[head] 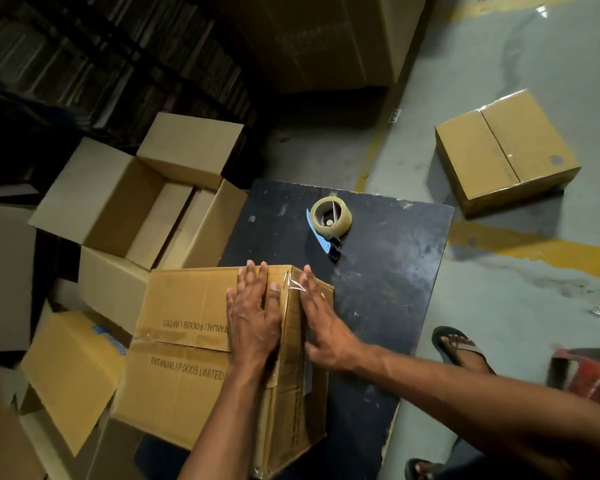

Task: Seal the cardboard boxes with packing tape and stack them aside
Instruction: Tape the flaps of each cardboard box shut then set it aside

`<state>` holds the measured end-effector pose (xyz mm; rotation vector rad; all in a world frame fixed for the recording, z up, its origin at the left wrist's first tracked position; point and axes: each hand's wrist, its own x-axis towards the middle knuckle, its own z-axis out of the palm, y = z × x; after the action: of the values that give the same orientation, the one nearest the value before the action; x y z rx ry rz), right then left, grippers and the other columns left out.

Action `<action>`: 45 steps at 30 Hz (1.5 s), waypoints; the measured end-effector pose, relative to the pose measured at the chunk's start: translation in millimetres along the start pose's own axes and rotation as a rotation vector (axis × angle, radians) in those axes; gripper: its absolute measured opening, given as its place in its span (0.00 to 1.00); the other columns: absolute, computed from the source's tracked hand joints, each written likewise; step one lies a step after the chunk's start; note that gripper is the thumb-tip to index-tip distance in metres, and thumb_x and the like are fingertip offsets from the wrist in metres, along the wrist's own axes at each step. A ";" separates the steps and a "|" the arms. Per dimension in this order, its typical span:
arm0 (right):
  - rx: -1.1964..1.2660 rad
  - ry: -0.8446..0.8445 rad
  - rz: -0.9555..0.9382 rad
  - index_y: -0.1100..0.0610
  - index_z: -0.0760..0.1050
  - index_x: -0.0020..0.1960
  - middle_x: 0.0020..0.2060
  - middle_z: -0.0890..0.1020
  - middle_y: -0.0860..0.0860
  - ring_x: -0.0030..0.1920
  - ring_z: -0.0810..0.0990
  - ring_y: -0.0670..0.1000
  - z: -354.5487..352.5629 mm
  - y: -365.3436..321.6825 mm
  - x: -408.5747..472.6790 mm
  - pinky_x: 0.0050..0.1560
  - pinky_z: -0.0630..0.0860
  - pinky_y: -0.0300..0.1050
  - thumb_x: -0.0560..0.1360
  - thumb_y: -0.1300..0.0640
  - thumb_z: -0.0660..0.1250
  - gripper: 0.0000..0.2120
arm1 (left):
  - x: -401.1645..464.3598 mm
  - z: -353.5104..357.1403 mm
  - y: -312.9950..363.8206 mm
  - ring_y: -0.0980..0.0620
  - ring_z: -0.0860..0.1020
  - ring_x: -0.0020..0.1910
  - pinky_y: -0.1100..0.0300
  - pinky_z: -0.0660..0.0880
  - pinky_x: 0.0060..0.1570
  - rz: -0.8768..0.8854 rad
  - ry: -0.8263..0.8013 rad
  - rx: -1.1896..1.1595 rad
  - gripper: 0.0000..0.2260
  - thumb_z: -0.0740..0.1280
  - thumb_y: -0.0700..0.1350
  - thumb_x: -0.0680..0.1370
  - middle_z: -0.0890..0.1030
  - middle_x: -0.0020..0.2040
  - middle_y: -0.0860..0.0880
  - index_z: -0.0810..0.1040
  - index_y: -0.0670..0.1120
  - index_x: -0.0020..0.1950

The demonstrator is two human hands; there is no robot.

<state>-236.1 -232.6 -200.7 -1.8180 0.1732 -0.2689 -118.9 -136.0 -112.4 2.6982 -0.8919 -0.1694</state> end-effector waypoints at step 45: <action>-0.478 -0.374 -0.135 0.41 0.56 0.81 0.63 0.81 0.53 0.62 0.79 0.54 -111.7 58.7 90.4 0.56 0.78 0.52 0.81 0.29 0.50 0.33 | 1.3 -1.1 -0.4 0.60 0.52 0.82 0.51 0.46 0.82 -0.060 -0.001 -0.057 0.26 0.49 0.63 0.83 0.57 0.81 0.58 0.63 0.58 0.80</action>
<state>-178.3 -375.1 -221.6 -2.3216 -0.1645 0.0292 -117.4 -136.2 -111.5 2.6742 -0.7941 -0.2054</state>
